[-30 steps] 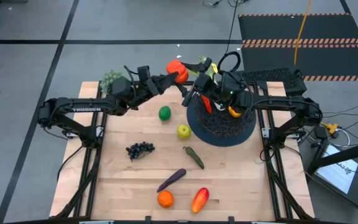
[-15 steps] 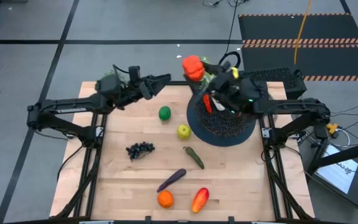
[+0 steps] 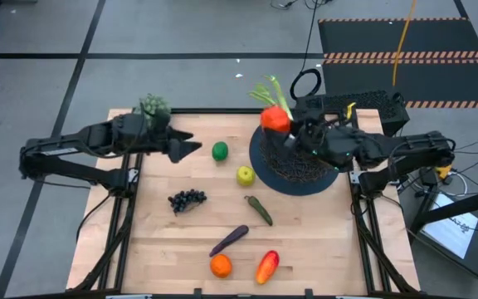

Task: Build produce basket
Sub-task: Put the orange pumpkin into the black woven basket, then put the red apple into the black woven basket

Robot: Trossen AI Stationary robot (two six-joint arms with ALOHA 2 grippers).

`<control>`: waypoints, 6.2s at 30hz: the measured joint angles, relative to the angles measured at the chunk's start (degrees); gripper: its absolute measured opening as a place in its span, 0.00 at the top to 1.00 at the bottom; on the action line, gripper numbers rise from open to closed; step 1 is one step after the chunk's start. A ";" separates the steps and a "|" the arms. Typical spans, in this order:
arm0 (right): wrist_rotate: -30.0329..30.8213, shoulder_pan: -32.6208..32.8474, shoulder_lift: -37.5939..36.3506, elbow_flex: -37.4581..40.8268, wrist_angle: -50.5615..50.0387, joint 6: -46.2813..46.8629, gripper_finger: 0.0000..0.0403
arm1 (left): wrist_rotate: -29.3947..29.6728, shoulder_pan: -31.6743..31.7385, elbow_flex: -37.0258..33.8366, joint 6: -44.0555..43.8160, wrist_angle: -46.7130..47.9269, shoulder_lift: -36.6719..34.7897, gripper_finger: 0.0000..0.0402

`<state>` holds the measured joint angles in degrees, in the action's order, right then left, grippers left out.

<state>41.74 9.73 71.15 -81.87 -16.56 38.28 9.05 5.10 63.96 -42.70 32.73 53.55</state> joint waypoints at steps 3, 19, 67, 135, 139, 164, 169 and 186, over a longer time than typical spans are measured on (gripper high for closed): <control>-1.52 0.02 -1.57 0.00 -11.91 9.75 0.27 | 0.05 0.03 0.00 0.36 5.63 -0.16 0.05; -25.07 -10.84 -5.83 1.67 -54.10 23.67 0.27 | 1.98 0.22 -0.02 -4.38 6.92 6.12 0.05; -32.55 -33.82 -11.45 35.98 -14.53 7.28 0.10 | 1.37 -9.77 -0.04 -7.32 -10.74 9.08 0.05; -24.04 8.27 -37.76 33.62 -7.37 -1.53 0.17 | -2.56 -1.53 15.37 29.37 -3.74 53.43 0.05; -23.62 8.24 -38.15 33.59 -7.32 -1.68 0.17 | -1.26 -0.26 15.37 29.80 -3.96 55.66 0.05; -14.45 4.23 -34.67 33.60 4.17 0.74 0.16 | -7.03 1.42 15.39 32.35 -1.34 59.60 0.22; -14.46 3.24 -31.55 33.61 6.20 3.14 0.16 | -10.00 1.17 15.32 27.67 -0.32 56.10 0.19; -11.43 -1.84 -17.47 33.59 20.83 9.03 0.16 | -1.50 1.42 15.43 11.60 0.26 22.34 0.18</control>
<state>30.30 7.89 53.67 -48.27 4.27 47.31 7.55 6.52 79.40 -31.10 32.99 75.89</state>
